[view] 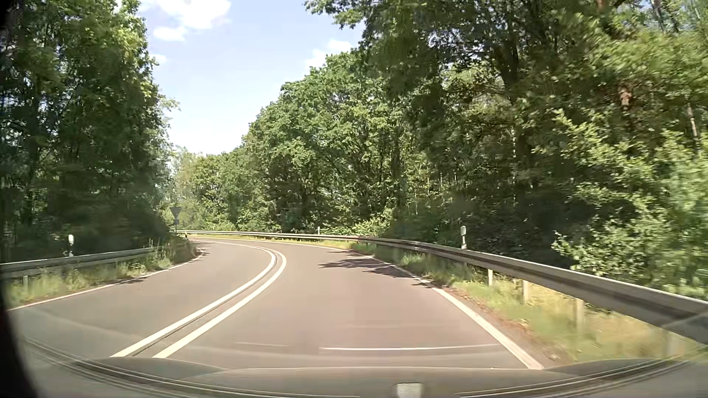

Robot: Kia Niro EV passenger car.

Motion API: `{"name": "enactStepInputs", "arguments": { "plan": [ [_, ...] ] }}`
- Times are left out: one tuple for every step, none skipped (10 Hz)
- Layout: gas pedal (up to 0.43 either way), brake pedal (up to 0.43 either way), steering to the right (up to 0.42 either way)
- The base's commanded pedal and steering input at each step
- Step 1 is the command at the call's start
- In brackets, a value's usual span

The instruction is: Follow the waypoints while adhering to traffic rules and regulations

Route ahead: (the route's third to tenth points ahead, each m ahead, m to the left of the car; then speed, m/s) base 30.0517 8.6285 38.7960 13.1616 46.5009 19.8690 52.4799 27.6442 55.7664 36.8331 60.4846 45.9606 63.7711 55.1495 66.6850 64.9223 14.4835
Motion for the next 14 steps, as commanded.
{"name": "enactStepInputs", "arguments": {
  "plan": [
    [0.0,0.03,-0.04],
    [0.0,0.03,-0.043],
    [0.0,0.03,-0.045],
    [0.0,0.03,-0.048],
    [0.0,0.03,-0.051],
    [0.0,0.03,-0.054],
    [0.0,0.03,-0.058],
    [0.0,0.03,-0.061],
    [0.0,0.03,-0.065],
    [0.0,0.03,-0.068],
    [0.0,0.03,-0.071],
    [0.0,0.03,-0.075],
    [0.0,0.03,-0.079],
    [0.0,0.03,-0.082]
  ]
}}
